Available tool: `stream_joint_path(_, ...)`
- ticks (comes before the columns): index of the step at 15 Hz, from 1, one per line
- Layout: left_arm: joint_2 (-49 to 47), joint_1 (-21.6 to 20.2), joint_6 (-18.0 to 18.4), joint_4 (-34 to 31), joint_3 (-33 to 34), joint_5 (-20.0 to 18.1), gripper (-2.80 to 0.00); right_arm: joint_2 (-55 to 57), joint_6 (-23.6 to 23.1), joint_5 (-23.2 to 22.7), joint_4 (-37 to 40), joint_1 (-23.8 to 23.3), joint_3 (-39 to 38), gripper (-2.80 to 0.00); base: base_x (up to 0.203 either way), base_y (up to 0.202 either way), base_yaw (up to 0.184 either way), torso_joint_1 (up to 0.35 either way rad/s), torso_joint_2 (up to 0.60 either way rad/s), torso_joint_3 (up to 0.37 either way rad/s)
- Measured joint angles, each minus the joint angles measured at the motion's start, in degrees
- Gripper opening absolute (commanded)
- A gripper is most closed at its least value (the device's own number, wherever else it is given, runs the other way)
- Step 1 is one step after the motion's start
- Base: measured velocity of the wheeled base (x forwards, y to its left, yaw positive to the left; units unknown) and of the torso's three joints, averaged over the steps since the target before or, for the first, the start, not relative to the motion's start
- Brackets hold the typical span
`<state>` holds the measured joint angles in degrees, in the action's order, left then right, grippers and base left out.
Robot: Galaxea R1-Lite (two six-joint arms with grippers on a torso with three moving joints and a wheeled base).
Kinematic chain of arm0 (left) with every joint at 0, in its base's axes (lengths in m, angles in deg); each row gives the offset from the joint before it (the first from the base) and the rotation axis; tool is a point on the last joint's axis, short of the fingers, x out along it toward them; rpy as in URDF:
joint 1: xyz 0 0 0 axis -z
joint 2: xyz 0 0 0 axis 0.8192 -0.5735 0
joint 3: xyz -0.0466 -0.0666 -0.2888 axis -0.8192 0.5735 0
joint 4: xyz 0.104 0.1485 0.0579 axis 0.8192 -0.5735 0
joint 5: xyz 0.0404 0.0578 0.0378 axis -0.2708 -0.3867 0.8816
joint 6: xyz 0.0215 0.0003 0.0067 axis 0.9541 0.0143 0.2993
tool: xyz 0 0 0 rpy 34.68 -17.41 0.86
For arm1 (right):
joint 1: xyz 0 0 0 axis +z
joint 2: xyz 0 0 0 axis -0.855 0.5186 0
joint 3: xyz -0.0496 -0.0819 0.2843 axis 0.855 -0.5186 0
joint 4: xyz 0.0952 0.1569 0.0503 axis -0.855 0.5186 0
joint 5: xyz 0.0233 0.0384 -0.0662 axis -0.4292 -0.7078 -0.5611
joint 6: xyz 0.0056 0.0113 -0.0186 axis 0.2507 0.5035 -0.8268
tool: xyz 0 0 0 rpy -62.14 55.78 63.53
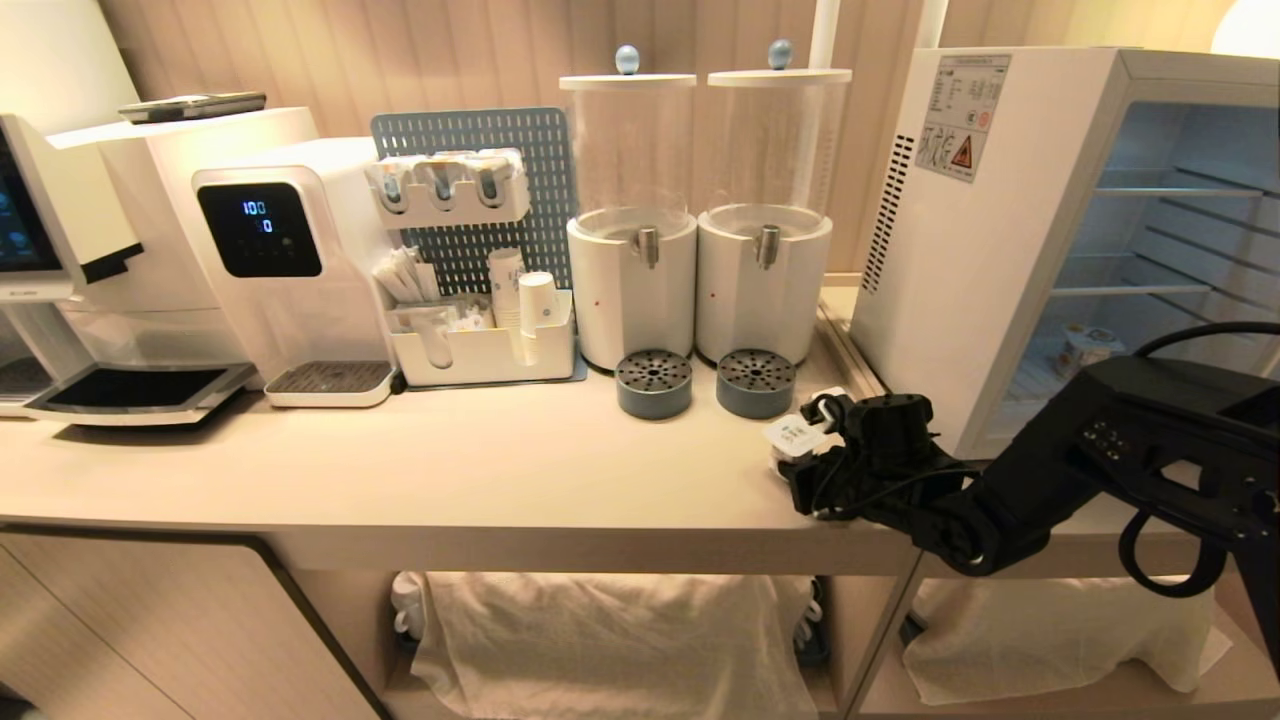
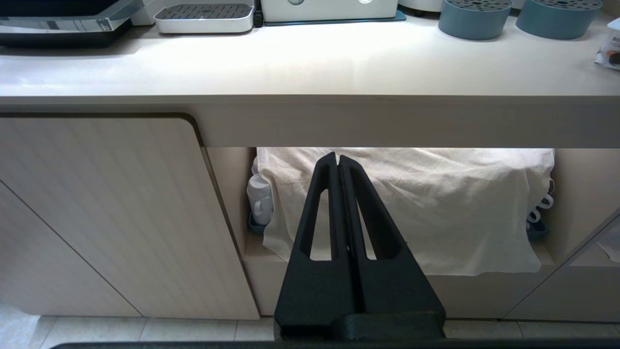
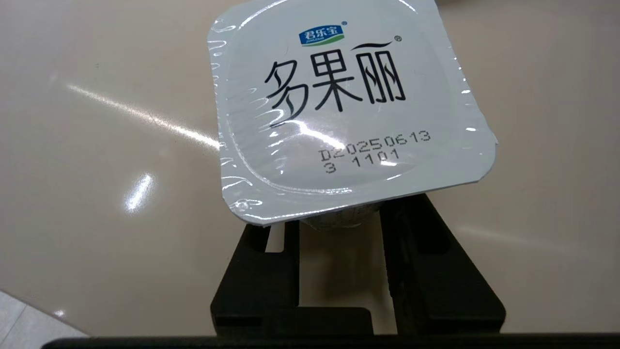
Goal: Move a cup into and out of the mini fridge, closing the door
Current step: Place the yoghurt on the table
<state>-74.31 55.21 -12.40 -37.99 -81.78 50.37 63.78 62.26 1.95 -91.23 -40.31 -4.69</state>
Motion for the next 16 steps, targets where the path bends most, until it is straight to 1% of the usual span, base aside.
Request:
stream_joint_path(1,0.0,0.0,0.0,0.0,0.0,0.0,-2.80,0.7,0.0,0.1,0.2,0.0,1.0,0.00,0.000,0.000,0.000,0.000,0.00,0.000)
stream_joint_path(6,0.0,0.0,0.1,0.0,0.0,0.0,-2.80,4.0,0.2,0.2,2.1,0.1,5.7,0.00,0.000,0.000,0.000,0.000,0.00,0.000)
stream_joint_path(9,0.0,-0.1,0.1,0.1,0.0,0.0,-2.80,3.0,0.8,0.4,2.1,0.1,4.9,0.00,0.000,0.000,0.000,0.000,0.00,0.000)
stream_joint_path(12,0.0,0.0,0.1,0.0,0.0,0.0,-2.80,-2.6,1.1,0.0,3.1,0.3,-0.2,0.00,0.000,0.000,0.000,0.000,0.00,0.000)
stream_joint_path(14,0.0,0.0,0.1,0.0,0.0,0.0,-2.80,-8.7,1.2,-0.1,3.0,0.5,-5.0,0.00,0.000,0.000,0.000,0.000,0.00,0.000)
stream_joint_path(16,0.0,0.0,0.1,0.0,0.0,0.0,-2.80,-17.2,1.2,-0.2,2.9,1.3,-11.2,0.00,0.000,0.000,0.000,0.000,0.00,0.000)
